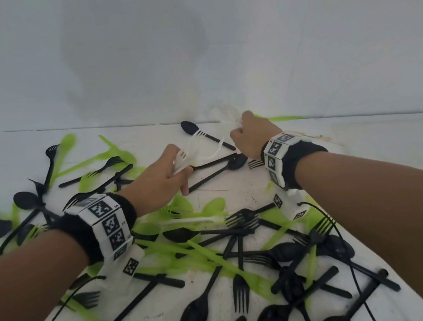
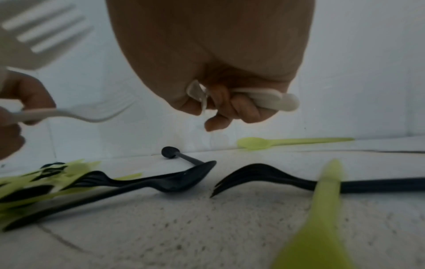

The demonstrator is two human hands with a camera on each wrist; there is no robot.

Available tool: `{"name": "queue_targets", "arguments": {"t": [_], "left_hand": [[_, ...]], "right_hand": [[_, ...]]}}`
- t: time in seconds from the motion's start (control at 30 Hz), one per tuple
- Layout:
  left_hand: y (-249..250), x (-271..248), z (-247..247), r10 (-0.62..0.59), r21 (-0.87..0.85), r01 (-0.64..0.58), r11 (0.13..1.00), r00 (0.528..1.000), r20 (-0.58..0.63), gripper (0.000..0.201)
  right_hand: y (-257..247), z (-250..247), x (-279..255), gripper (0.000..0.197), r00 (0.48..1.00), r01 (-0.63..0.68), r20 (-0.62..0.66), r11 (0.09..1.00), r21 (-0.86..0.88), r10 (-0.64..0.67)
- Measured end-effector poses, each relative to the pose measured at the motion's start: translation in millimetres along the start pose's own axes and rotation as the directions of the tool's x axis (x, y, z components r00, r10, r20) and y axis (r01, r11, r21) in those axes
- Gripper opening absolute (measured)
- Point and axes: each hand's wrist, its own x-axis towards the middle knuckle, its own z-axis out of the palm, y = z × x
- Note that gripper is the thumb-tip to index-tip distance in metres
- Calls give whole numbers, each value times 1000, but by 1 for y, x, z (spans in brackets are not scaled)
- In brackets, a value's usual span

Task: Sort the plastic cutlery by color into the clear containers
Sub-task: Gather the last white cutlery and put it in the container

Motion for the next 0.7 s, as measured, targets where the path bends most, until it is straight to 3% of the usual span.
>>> {"name": "queue_targets", "arguments": {"t": [0.1,0.17,0.23,0.37,0.47,0.53,0.63,0.7], "left_hand": [[-1,-12,2,10,58,-12,998,1000,20,12],[-3,-25,4,0,104,-2,995,1000,19,12],[-3,-40,6,1,124,0,992,1000,-11,16],[4,-65,2,39,37,-33,999,983,-177,11],[12,-77,0,-4,-122,-42,992,934,-357,7],[13,-85,-3,-92,-225,-10,974,895,-437,14],[2,-96,-10,-185,-347,11,938,862,-472,17],[-6,-104,-14,-172,-270,44,962,864,-473,15]], "right_hand": [[-5,-6,-20,28,998,24,-60,991,129,-16],[-8,-5,-33,38,999,17,-43,986,166,-10],[-9,-4,-45,36,1000,-1,-11,987,161,3],[-18,0,-67,36,1000,-19,10,971,239,17],[-29,6,-83,35,1000,-6,6,954,300,4],[-38,14,-94,30,997,28,60,951,308,-49],[-51,31,-109,21,961,207,142,960,186,-235],[-59,43,-119,21,920,316,227,947,58,-321]]}}
